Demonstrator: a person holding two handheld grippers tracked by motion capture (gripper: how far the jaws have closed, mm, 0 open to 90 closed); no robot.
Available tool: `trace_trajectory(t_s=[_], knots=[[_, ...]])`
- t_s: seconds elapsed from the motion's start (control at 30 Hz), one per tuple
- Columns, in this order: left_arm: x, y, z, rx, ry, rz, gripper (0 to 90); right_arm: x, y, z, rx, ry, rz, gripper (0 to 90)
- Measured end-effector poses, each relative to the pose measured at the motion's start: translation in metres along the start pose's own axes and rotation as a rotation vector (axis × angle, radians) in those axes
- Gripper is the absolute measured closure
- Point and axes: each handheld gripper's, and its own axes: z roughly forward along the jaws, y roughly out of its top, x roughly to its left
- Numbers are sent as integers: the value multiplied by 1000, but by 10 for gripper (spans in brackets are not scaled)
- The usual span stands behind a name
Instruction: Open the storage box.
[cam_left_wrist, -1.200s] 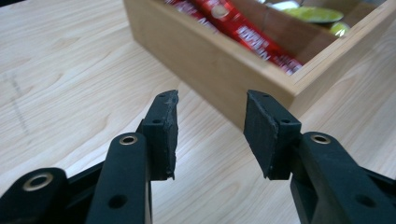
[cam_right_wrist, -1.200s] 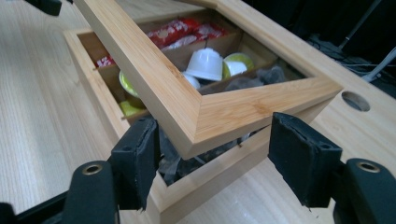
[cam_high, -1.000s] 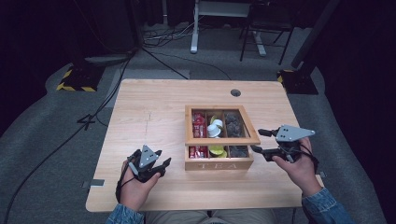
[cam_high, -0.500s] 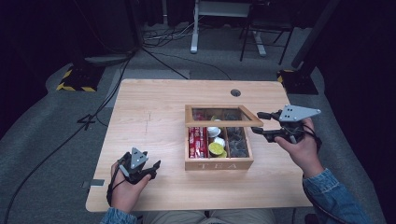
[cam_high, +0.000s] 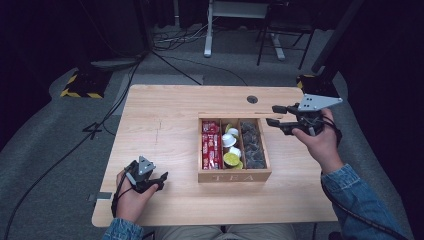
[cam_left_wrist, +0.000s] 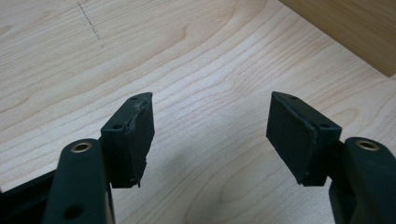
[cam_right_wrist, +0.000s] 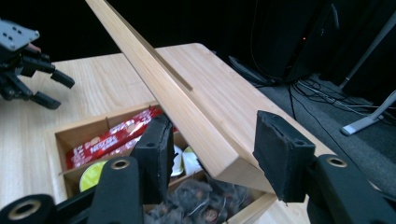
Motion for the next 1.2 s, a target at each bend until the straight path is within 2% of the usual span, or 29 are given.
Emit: trace_trajectory(t_s=[0.23, 0.37, 0.47, 0.63, 0.83, 1.2], knots=[[10, -1, 5, 8, -5, -31, 299, -14, 17, 9, -9, 0, 14, 481], [11, -1, 7, 7, -5, -43, 296, -20, 22, 15, -10, 2, 19, 485], [12, -2, 8, 12, -5, -44, 296, -29, 27, 23, -11, 3, 39, 486], [12, -3, 9, 25, -4, -33, 295, -37, 33, 28, -23, -32, 40, 480], [12, -3, 12, 32, 0, -30, 296, -51, 38, 35, -40, -45, 80, 466], [9, -4, 15, 42, -7, -13, 299, -73, 48, 50, -51, -90, 115, 444]])
